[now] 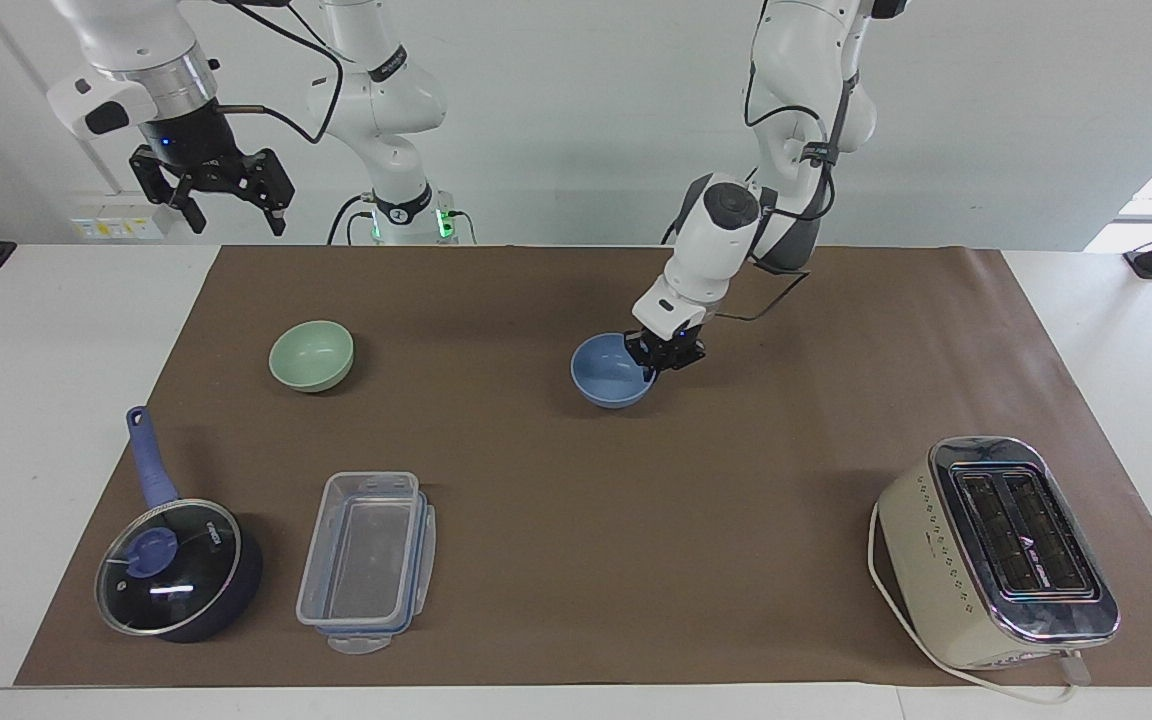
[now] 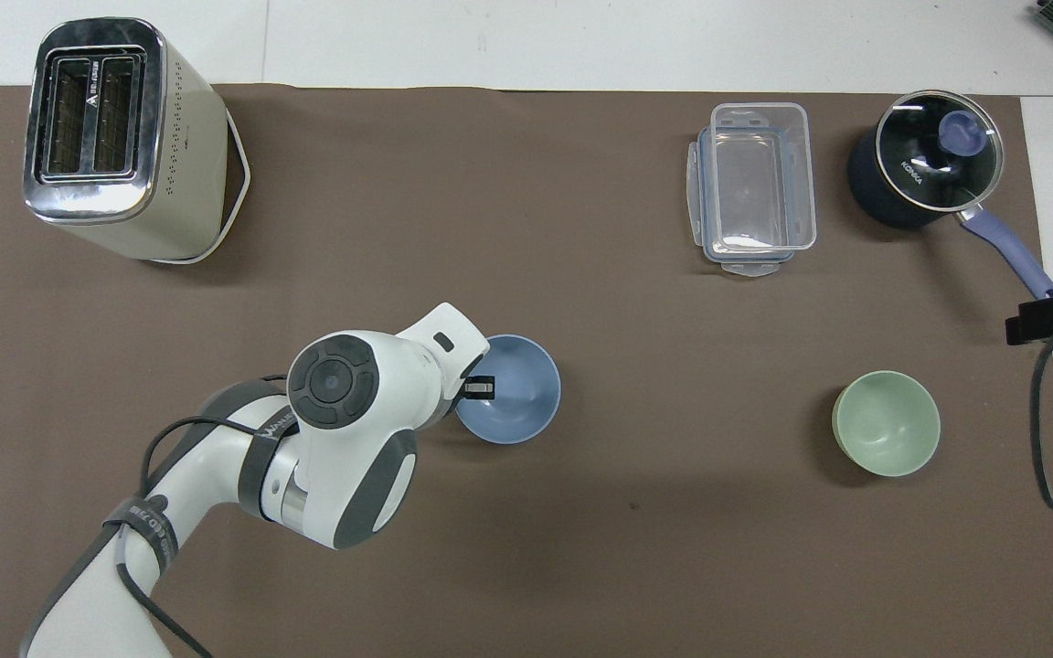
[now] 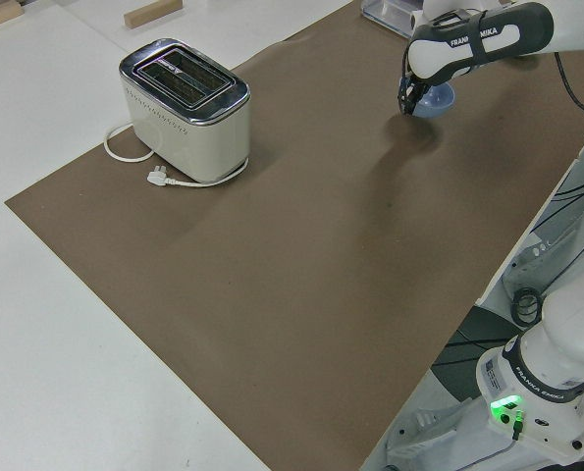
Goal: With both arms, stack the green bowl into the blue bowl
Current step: 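Slide the blue bowl with the left gripper toward the table center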
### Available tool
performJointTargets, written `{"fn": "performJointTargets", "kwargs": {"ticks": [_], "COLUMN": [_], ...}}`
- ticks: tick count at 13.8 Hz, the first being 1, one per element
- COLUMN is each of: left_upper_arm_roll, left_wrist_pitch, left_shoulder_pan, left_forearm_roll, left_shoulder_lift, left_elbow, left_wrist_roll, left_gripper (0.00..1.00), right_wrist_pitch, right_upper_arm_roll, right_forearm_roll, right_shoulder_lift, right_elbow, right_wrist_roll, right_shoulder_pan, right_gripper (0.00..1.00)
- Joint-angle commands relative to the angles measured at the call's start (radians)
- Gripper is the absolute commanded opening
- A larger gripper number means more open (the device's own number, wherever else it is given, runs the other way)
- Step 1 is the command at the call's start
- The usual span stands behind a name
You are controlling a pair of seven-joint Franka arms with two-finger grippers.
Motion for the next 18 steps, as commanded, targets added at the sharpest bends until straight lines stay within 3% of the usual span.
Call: {"fn": "performJointTargets", "kwargs": {"ticks": [1, 5, 8, 10, 15, 18], "left_upper_arm_roll": [0.016, 0.015, 0.015, 0.016, 0.030, 0.032], "left_wrist_pitch": [0.043, 0.030, 0.018, 0.009, -0.141, -0.248], "left_shoulder_pan": [-0.058, -0.072, -0.070, -0.067, -0.016, 0.075], "left_forearm_roll": [0.000, -0.008, -0.010, -0.010, -0.002, 0.003], "left_shoulder_lift": [0.060, 0.072, 0.071, 0.060, -0.076, -0.167], "left_elbow": [0.041, 0.045, 0.042, 0.042, 0.044, 0.047], "left_wrist_roll": [-0.044, -0.044, -0.032, -0.024, 0.031, 0.127], "left_gripper": [0.00, 0.01, 0.52, 0.97, 1.00, 1.00], "right_wrist_pitch": [-0.005, -0.005, -0.005, -0.005, -0.005, -0.005], "right_upper_arm_roll": [0.003, 0.005, 0.005, 0.005, 0.005, 0.005], "right_forearm_roll": [0.020, 0.020, 0.020, 0.020, 0.020, 0.020], "right_shoulder_lift": [-0.018, -0.018, -0.018, -0.018, -0.018, -0.018], "right_elbow": [-0.015, -0.015, -0.015, -0.015, -0.015, -0.015], "right_wrist_roll": [-0.026, -0.026, -0.026, -0.026, -0.026, -0.026], "right_shoulder_pan": [-0.011, -0.010, -0.011, -0.011, -0.011, -0.011], "right_gripper": [1.00, 1.00, 1.00, 1.00, 1.00, 1.00]}}
